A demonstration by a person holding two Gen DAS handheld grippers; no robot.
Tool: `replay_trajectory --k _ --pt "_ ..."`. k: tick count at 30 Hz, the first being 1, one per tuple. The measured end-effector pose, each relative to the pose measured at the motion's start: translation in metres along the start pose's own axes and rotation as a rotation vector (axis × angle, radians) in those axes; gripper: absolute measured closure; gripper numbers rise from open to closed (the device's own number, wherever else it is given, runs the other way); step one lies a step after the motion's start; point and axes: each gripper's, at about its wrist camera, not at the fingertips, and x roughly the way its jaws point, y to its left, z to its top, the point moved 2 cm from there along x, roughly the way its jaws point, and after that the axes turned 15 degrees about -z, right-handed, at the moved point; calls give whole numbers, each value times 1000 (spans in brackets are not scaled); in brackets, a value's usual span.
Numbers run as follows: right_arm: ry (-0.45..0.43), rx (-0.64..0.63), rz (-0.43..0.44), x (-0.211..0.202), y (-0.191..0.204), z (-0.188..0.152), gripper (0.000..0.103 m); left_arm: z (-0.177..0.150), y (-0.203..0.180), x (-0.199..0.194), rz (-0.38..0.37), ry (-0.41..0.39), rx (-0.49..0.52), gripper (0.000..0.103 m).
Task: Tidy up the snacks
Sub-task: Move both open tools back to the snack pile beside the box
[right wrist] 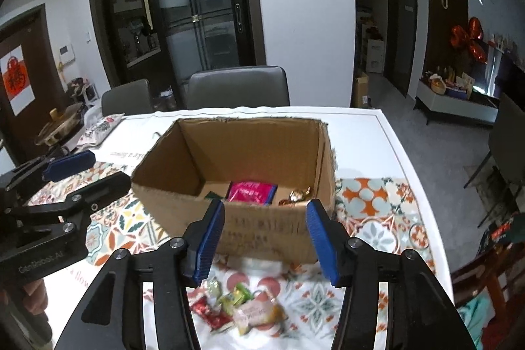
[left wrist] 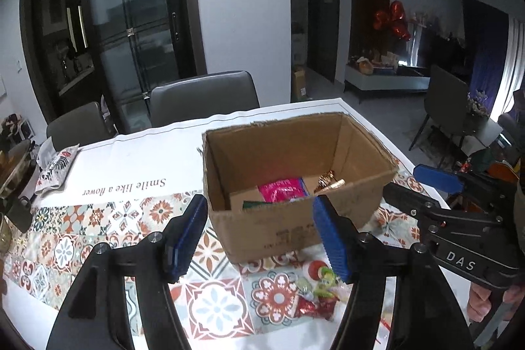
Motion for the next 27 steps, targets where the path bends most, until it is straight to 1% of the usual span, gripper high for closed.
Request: replay_trajectory --k 3,11,20,27 --pt "4 2 0 -4 2 -14 50 -14 -4 -2 -28 10 -2 37" --pt "21 2 -9 -9 3 -51 50 -42 -10 8 -64 51 -1 37" --pt "76 3 -19 6 -2 -82 50 -79 -13 35 -102 140 -74 37" --pt "98 1 -25 16 -4 -99 50 -101 -17 60 -125 212 -136 37"
